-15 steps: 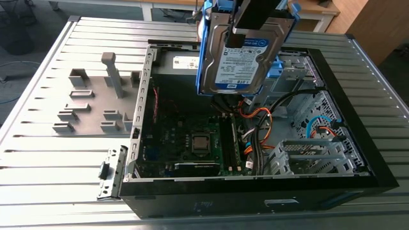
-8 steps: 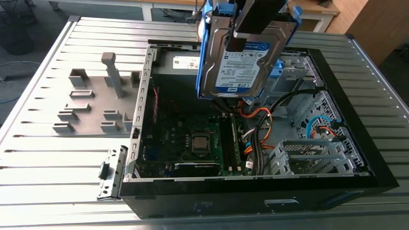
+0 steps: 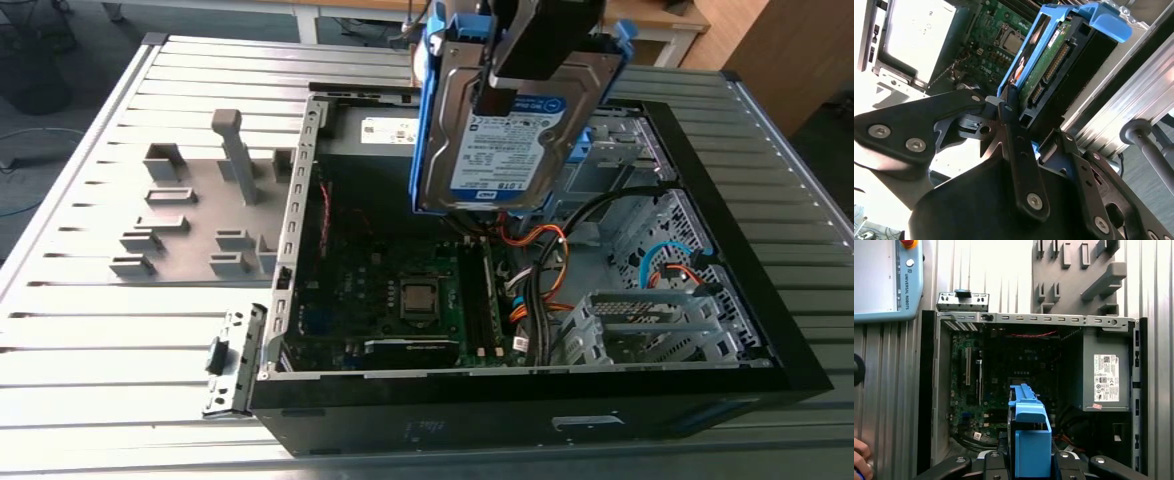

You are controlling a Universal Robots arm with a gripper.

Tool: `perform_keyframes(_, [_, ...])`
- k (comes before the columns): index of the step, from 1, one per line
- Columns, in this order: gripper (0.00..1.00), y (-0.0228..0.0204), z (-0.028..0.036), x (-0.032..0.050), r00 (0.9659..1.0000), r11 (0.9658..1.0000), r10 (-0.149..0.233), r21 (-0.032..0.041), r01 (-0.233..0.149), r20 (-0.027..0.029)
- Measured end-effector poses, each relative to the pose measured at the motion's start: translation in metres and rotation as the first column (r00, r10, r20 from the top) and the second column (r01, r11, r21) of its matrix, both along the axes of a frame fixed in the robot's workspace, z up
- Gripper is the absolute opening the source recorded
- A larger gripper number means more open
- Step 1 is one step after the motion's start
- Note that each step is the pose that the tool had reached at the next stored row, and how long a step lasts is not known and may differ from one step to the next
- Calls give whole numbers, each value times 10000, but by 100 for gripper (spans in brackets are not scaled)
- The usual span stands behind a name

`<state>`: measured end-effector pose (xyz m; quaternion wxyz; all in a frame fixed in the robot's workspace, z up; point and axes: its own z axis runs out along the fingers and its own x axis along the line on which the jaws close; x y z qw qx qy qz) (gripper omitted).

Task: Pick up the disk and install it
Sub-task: 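Pick up the disk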

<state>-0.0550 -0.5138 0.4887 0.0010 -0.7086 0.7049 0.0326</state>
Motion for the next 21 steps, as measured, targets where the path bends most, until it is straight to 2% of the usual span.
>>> perform_keyframes(21, [36, -151, -2, 0, 10000, 10000, 0, -1, 0, 0])
